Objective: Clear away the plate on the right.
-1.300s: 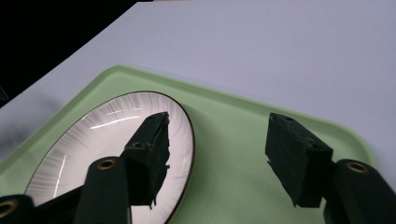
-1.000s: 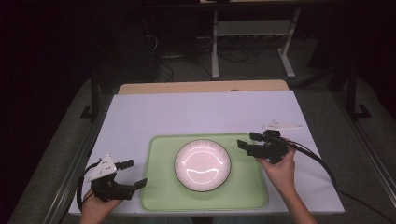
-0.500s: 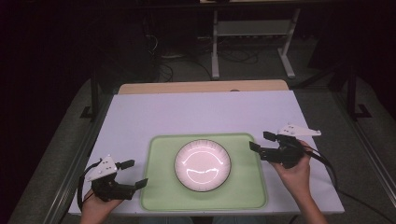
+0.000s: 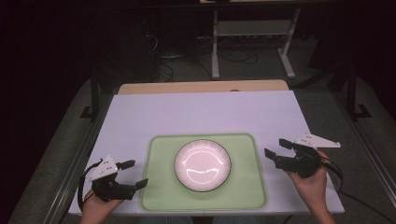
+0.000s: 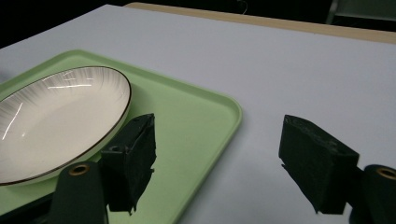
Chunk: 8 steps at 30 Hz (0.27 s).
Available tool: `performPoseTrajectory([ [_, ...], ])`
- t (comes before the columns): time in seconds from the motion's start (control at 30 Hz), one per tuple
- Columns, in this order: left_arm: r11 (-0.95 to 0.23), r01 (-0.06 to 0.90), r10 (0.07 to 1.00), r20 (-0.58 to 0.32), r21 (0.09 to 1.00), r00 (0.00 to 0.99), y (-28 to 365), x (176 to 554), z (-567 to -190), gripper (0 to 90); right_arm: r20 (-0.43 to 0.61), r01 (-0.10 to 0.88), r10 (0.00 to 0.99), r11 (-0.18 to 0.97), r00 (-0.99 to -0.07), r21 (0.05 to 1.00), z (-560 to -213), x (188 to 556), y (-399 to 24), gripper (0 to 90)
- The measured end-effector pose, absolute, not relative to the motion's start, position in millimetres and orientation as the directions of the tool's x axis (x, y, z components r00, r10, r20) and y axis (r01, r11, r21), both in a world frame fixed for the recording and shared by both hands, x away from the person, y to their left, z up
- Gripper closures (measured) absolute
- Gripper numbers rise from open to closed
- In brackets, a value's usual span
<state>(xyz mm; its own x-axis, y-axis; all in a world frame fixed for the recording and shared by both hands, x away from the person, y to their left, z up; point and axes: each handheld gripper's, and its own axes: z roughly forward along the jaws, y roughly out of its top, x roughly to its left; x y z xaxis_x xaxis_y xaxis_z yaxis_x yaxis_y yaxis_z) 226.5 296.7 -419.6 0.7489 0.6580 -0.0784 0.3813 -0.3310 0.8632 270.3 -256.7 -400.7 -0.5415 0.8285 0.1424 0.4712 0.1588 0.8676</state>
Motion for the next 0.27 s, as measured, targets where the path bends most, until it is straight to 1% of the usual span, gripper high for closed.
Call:
performPoseTrajectory([
  [0.2, -0.334, 0.381, 0.657, -0.077, 0.862, 0.75, 296.1, 227.0, -419.9, 14.0, 0.162, 0.483, 0.841, 0.131, -0.517, 0.866, -412.4, 261.8, -268.4, 26.3],
  [0.27, -0.334, 0.382, 0.657, -0.077, 0.862, 0.75, 296.0, 227.0, -419.9, 14.0, 0.16, 0.49, 0.841, 0.137, -0.517, 0.861, -415.8, 260.4, -269.4, 26.3],
])
